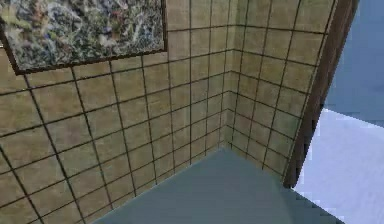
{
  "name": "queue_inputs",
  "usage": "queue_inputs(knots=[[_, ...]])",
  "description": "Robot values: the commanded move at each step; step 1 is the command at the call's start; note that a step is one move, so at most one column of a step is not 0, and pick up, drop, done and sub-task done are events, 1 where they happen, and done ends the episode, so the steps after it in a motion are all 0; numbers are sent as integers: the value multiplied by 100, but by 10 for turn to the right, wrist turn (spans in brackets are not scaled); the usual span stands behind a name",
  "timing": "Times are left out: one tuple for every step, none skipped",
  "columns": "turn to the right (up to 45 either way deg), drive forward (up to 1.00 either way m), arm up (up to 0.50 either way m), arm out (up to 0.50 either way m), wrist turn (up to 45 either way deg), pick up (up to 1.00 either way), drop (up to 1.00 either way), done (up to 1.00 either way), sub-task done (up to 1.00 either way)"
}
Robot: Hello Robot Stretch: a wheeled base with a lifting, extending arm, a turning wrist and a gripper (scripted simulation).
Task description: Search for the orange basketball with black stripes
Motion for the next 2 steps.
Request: queue_inputs(knots=[[360, 0, 0, 0, 0, 0, 0, 0, 0], [0, 35, 0, 0, 0, 0, 0, 0, 0]])
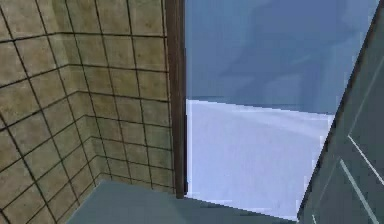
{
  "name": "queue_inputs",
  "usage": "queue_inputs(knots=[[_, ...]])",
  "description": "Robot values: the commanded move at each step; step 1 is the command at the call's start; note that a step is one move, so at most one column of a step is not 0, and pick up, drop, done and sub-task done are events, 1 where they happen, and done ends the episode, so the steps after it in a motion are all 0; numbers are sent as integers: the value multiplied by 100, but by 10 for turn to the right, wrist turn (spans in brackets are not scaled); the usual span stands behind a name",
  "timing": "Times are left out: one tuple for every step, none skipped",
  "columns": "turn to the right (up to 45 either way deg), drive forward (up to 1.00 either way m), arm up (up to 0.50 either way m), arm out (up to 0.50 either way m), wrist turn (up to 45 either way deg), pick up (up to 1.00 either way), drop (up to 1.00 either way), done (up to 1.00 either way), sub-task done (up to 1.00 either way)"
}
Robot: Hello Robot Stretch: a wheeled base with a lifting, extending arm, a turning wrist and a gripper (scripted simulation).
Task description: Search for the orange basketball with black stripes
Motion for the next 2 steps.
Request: queue_inputs(knots=[[180, 0, 0, 0, 0, 0, 0, 0, 0], [0, 100, 0, 0, 0, 0, 0, 0, 0]])
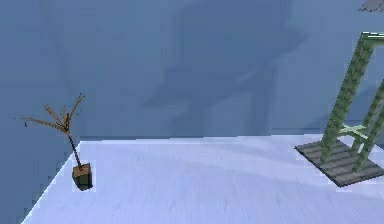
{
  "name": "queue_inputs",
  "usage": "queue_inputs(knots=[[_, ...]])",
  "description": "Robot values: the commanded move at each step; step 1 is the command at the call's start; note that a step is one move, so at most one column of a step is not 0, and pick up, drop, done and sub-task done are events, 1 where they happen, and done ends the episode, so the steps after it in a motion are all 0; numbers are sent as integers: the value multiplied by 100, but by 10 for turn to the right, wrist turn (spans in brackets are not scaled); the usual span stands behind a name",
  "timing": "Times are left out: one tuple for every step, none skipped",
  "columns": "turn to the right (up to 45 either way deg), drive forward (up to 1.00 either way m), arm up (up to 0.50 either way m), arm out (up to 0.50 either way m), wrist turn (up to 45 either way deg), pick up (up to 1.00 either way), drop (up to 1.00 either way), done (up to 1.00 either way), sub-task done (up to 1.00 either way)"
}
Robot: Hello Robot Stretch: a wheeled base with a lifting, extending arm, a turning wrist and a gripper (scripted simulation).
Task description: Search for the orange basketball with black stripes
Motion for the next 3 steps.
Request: queue_inputs(knots=[[0, 30, 0, 0, 0, 0, 0, 0, 0], [390, 0, 0, 0, 0, 0, 0, 0, 0], [0, 35, 0, 0, 0, 0, 0, 0, 0]])
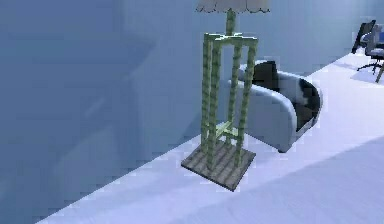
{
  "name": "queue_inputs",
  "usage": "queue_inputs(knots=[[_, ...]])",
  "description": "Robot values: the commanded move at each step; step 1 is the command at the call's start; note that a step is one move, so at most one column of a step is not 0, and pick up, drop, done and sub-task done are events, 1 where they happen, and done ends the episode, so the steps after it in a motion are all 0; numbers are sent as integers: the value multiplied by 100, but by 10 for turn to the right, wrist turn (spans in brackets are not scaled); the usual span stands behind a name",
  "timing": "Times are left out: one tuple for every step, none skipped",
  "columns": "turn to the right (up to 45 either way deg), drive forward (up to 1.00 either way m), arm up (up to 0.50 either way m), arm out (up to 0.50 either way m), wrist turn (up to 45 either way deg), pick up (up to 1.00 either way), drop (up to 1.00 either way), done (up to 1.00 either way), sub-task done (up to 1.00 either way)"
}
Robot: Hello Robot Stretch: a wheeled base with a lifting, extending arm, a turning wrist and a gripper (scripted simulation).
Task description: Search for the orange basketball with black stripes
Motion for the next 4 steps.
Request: queue_inputs(knots=[[-450, 0, 0, 0, 0, 0, 0, 0, 0], [-450, 0, 0, 0, 0, 0, 0, 0, 0], [-240, 0, 0, 0, 0, 0, 0, 0, 0], [0, 20, 0, 0, 0, 0, 0, 0, 0]])
